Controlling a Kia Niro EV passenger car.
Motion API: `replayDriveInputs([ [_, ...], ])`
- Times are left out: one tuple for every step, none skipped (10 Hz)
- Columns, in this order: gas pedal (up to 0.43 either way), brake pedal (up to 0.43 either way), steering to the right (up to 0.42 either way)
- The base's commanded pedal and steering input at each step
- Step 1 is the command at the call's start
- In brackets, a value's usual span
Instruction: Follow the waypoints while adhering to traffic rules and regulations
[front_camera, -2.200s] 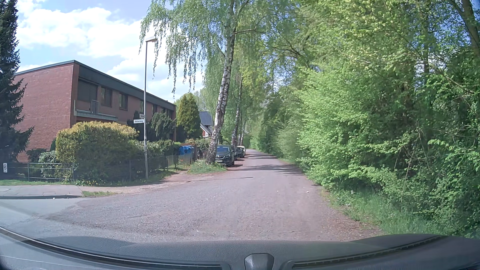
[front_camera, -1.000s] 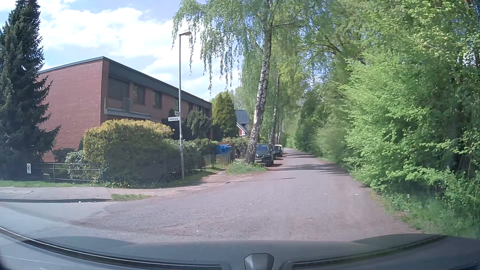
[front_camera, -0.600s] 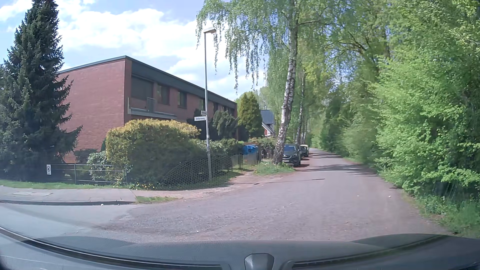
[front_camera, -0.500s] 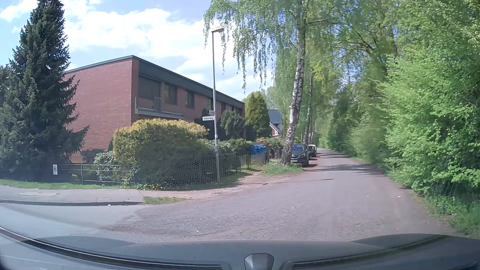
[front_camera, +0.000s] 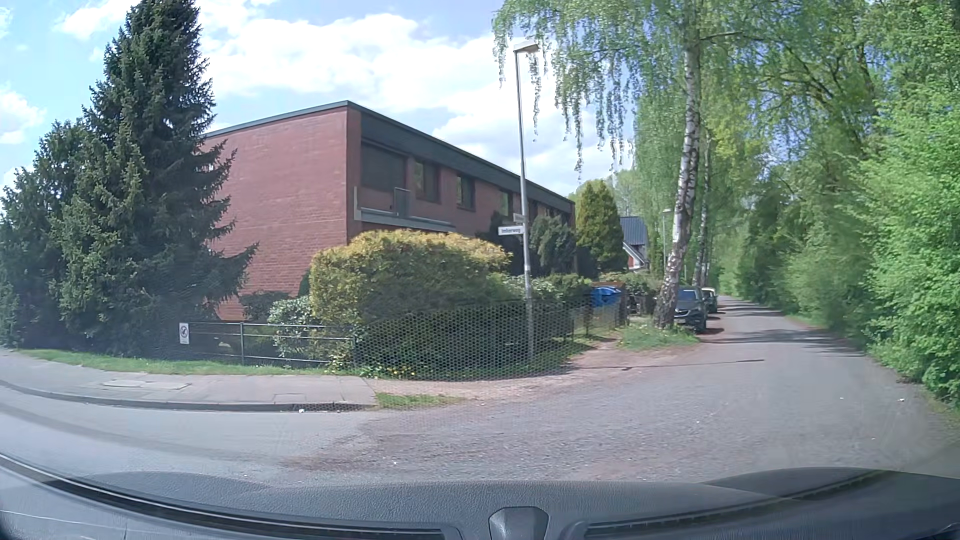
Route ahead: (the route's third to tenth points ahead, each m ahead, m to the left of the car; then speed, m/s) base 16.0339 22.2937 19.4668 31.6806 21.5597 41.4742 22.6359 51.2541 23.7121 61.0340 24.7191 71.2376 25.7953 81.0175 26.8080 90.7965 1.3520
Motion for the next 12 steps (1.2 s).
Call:
replayDriveInputs([
  [0.098, 0.000, -0.923],
  [0.098, 0.000, -0.910],
  [0.087, 0.000, -0.902],
  [0.039, 0.000, -0.899],
  [0.000, 0.000, -0.899],
  [0.000, 0.000, -0.897],
  [0.000, 0.000, -0.894],
  [0.000, 0.000, -0.890],
  [0.000, 0.000, -0.882],
  [0.000, 0.000, -0.871],
  [0.000, 0.000, -0.856],
  [0.000, 0.000, -0.840],
])
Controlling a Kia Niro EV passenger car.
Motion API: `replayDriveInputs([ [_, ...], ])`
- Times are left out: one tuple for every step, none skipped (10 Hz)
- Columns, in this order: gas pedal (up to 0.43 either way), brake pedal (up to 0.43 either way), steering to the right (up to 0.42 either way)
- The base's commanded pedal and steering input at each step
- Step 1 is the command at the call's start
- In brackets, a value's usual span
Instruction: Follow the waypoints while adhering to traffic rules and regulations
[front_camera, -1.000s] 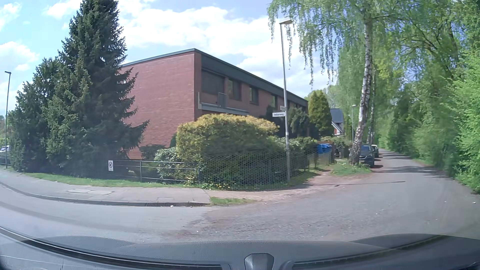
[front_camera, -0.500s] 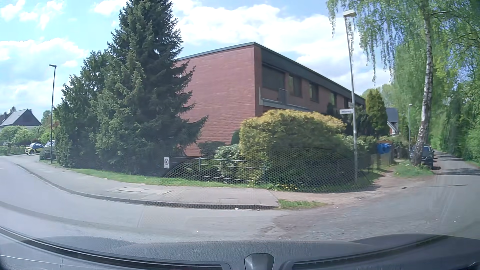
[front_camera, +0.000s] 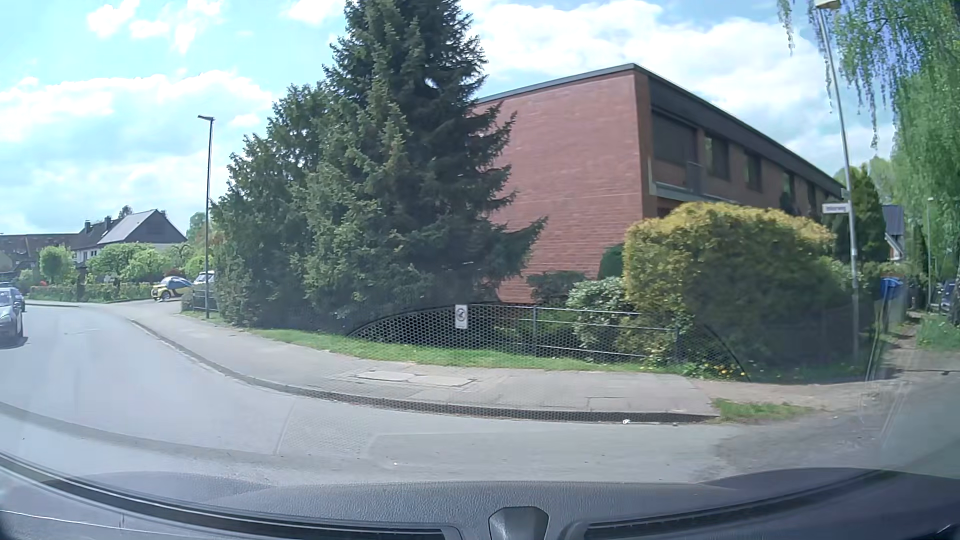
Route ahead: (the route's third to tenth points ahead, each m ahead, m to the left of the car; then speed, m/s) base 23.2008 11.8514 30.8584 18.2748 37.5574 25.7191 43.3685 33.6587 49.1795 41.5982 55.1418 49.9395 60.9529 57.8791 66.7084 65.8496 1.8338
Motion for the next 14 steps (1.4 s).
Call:
replayDriveInputs([
  [0.000, 0.000, -0.837],
  [0.000, 0.000, -0.837],
  [0.000, 0.000, -0.823],
  [0.000, 0.000, -0.791],
  [0.000, 0.000, -0.767],
  [0.000, 0.000, -0.737],
  [0.000, 0.000, -0.717],
  [0.000, 0.000, -0.695],
  [0.000, 0.000, -0.675],
  [0.000, 0.000, -0.656],
  [0.000, 0.000, -0.636],
  [0.008, 0.000, -0.616],
  [0.008, 0.000, -0.592],
  [0.008, 0.000, -0.558],
])
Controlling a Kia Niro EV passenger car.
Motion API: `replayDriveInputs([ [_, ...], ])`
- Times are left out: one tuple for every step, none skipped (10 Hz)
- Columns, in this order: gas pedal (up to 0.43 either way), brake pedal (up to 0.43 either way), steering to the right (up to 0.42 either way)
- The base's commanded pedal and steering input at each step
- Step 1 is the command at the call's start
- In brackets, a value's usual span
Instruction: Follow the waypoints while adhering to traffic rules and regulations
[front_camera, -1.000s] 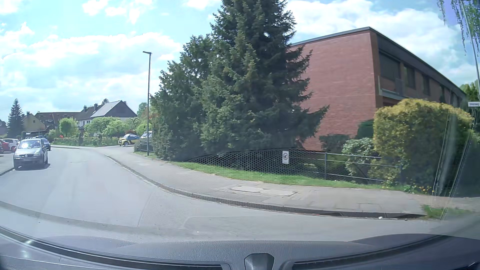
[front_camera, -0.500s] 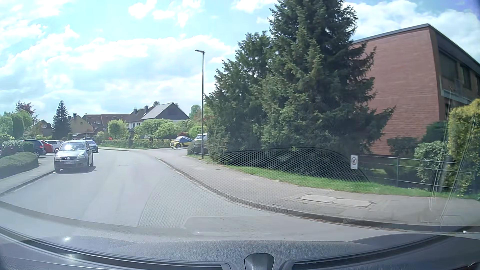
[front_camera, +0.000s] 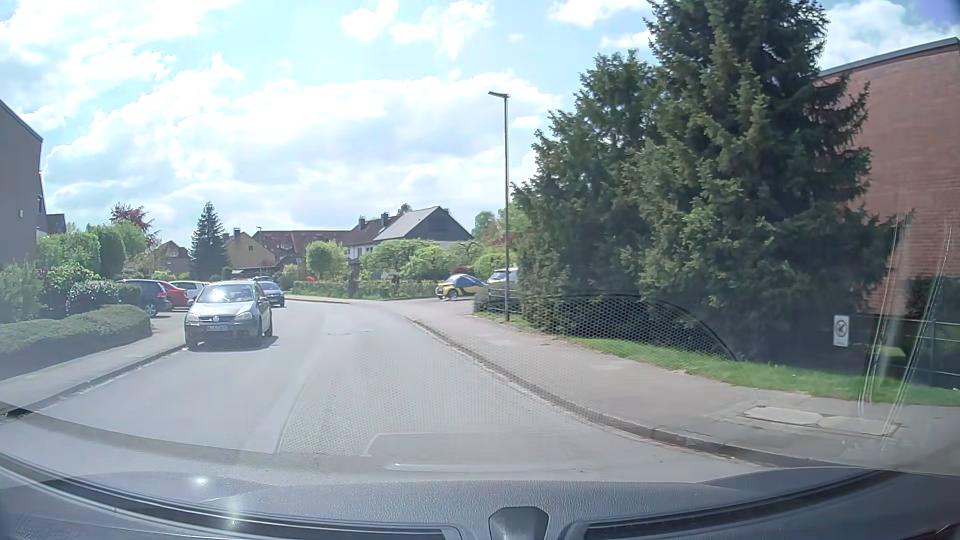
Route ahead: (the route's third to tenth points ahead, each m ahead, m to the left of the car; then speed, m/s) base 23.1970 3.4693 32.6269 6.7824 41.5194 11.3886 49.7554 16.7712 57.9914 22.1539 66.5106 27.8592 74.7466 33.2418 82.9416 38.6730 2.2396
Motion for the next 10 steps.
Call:
replayDriveInputs([
  [0.008, 0.000, -0.503],
  [0.008, 0.000, -0.456],
  [0.008, 0.000, -0.400],
  [0.008, 0.000, -0.338],
  [0.008, 0.000, -0.291],
  [0.008, 0.000, -0.235],
  [0.008, 0.000, -0.171],
  [0.008, 0.000, -0.125],
  [0.008, 0.000, -0.082],
  [0.008, 0.000, -0.038],
])
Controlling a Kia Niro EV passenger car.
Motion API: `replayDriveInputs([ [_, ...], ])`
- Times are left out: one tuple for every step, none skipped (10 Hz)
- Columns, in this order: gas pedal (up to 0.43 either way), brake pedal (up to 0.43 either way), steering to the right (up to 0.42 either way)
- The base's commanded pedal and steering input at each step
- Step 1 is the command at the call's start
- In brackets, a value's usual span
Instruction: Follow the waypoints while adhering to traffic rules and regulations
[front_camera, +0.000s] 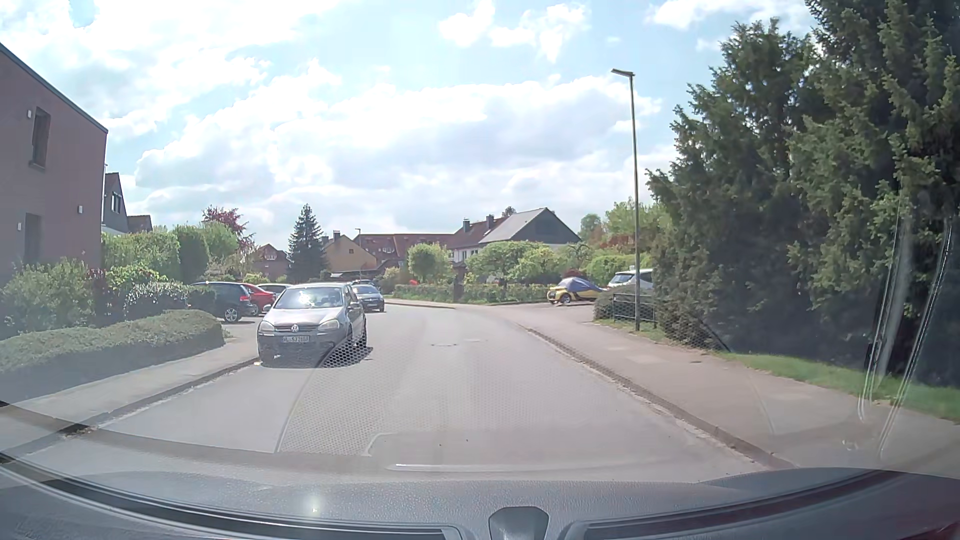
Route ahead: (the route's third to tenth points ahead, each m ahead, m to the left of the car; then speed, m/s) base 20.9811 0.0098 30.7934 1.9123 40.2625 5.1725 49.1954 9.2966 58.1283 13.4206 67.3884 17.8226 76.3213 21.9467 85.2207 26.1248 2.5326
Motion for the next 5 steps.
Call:
replayDriveInputs([
  [0.020, 0.000, -0.012],
  [0.028, 0.000, -0.002],
  [0.110, 0.000, 0.009],
  [0.118, 0.000, 0.016],
  [0.118, 0.000, 0.018],
])
